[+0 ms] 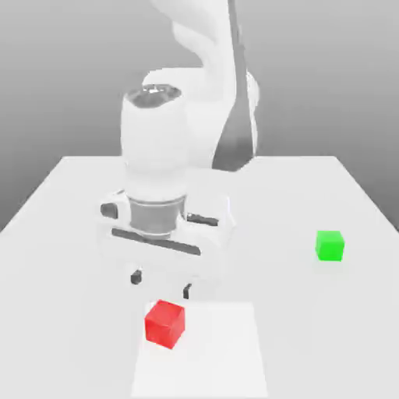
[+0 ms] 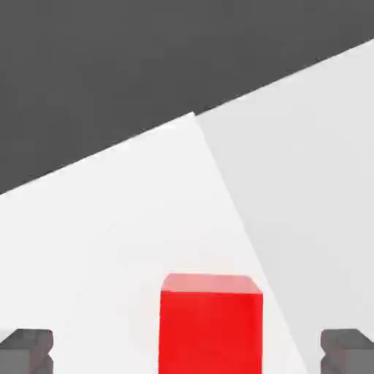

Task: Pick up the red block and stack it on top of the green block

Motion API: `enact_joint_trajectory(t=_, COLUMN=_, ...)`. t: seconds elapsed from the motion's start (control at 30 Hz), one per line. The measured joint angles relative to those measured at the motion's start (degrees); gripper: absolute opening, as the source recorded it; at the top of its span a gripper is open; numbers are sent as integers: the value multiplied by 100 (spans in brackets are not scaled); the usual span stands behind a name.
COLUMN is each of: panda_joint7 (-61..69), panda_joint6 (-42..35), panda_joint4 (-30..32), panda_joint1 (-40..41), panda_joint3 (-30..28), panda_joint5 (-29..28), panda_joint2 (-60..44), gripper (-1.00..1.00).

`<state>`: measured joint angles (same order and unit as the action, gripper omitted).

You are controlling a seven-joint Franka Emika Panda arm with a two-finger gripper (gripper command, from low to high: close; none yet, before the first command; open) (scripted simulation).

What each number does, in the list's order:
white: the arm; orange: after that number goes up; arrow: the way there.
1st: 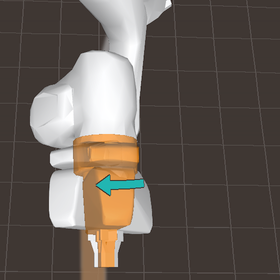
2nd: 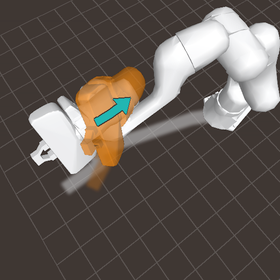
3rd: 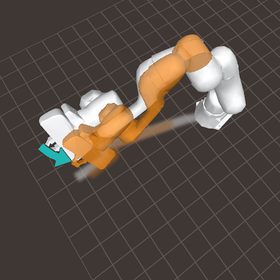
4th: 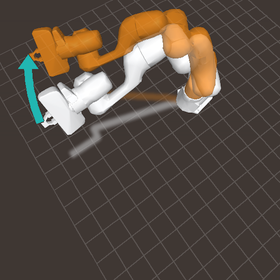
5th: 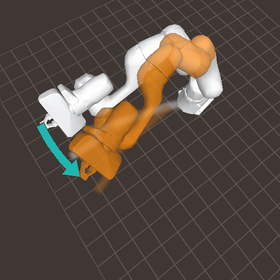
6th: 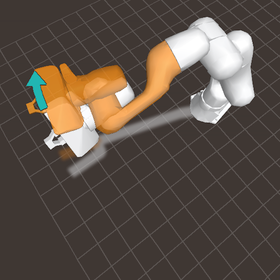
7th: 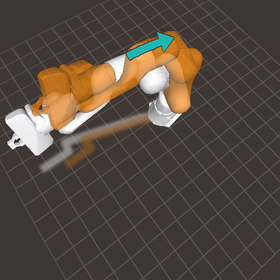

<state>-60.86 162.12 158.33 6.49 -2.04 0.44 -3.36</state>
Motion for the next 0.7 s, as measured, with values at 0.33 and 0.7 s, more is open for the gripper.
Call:
enact_joint_trajectory(t=0.33, panda_joint7=38, panda_joint6=857, panda_joint4=-115, panda_joint1=78, panda_joint3=104, panda_joint5=77, panda_joint2=-1008, gripper=-100)
enact_joint_trajectory(t=0.7, panda_joint7=448, panda_joint6=-306, panda_joint4=172, panda_joint1=-476, panda_joint3=419, panda_joint5=217, panda_joint2=449, gripper=-100)
